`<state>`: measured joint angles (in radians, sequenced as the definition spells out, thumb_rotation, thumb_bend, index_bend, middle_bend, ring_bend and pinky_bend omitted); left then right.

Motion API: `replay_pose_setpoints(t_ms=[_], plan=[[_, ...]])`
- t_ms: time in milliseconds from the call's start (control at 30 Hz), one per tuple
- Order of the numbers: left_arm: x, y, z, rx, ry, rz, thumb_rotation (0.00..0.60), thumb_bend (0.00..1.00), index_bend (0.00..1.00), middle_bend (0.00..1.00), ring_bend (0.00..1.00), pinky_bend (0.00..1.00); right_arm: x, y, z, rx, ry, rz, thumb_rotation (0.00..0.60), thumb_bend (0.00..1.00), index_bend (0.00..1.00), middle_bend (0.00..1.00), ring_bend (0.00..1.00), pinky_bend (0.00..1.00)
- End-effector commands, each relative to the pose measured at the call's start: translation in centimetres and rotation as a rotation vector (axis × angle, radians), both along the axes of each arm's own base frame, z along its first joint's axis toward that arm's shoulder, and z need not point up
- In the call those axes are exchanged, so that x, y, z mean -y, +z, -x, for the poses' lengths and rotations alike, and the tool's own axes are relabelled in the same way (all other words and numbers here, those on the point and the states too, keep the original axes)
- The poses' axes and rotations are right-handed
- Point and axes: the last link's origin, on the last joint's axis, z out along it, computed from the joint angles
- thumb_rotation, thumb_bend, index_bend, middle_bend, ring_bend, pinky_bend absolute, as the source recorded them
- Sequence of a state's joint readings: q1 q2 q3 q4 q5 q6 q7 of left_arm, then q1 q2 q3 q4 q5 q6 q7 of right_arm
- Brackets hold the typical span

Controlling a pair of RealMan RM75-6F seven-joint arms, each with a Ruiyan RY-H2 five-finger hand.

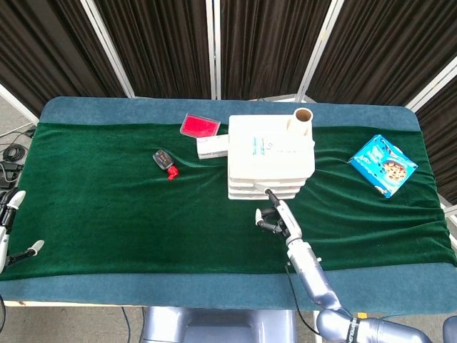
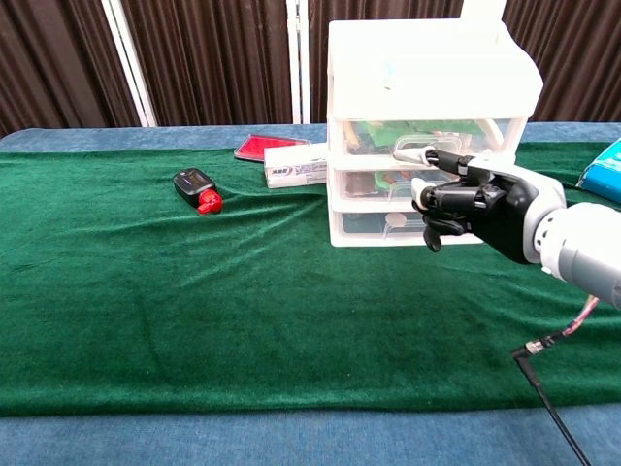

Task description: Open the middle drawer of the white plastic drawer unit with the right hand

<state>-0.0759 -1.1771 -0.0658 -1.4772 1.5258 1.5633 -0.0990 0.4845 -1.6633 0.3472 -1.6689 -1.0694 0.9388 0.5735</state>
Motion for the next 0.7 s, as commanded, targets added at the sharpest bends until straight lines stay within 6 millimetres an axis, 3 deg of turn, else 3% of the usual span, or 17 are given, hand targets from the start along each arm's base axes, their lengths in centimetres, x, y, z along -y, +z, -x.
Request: replay_pose_setpoints(t_ms=[33,700], plan=[[-0.01,0.02,0.05,0.002,0.002,0.002,0.6,0.16,0.0,0.0,0.0,0.0,0.23,-0.15,-0.12,0.001,0.0,-0.002,0.6,0.58,0.17,0.91,0.9,0.72],[-0.11,-0.13,0.14,0.005,0.005,0.015,0.6,0.16,0.0,0.0,0.0,0.0,0.5,-0.14,0.17,-0.011,-0.024,0.017,0.6,0.58,0.15,0.91,0.9,0.72]])
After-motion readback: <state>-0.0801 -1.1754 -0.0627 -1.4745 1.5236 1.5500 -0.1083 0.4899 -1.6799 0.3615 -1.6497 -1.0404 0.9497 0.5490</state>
